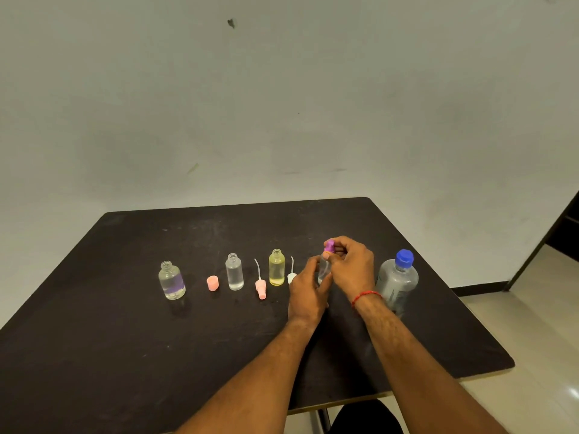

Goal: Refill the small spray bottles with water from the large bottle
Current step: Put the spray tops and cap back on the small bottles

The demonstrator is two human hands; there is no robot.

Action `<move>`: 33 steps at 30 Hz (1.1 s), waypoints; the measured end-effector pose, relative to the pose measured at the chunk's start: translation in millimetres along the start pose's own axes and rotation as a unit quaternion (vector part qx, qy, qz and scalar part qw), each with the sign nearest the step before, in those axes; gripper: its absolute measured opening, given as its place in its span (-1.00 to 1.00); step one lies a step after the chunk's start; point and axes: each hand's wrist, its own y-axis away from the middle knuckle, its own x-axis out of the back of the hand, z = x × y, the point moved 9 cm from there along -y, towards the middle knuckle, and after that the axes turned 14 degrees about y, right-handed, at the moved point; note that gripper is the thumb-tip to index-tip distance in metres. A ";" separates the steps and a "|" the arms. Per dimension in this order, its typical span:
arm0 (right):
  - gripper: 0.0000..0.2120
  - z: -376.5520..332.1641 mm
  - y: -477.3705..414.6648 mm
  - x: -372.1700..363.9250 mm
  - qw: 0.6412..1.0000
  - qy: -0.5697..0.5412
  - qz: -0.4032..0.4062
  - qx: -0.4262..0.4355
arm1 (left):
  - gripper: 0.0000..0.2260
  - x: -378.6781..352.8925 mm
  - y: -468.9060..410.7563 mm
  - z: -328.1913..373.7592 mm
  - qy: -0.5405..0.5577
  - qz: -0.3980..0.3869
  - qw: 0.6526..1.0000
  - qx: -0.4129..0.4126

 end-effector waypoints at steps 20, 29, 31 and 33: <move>-0.77 6.9 1.1 -3.2 0.997 -0.006 0.076 0.000 | -0.70 -0.3 0.6 9.5 -0.037 0.004 0.999 -0.029; -0.80 16.7 -1.2 -13.3 0.998 0.000 0.060 -0.013 | -0.70 20.9 20.8 13.1 -0.059 0.067 0.995 -0.044; -0.74 17.6 -2.4 -15.4 0.999 0.006 0.052 -0.015 | -0.76 34.5 29.9 15.7 -0.035 0.103 0.993 -0.050; -0.71 18.0 -1.6 -17.1 0.999 0.011 0.047 -0.017 | -0.82 49.9 37.9 18.8 -0.018 0.136 0.989 -0.057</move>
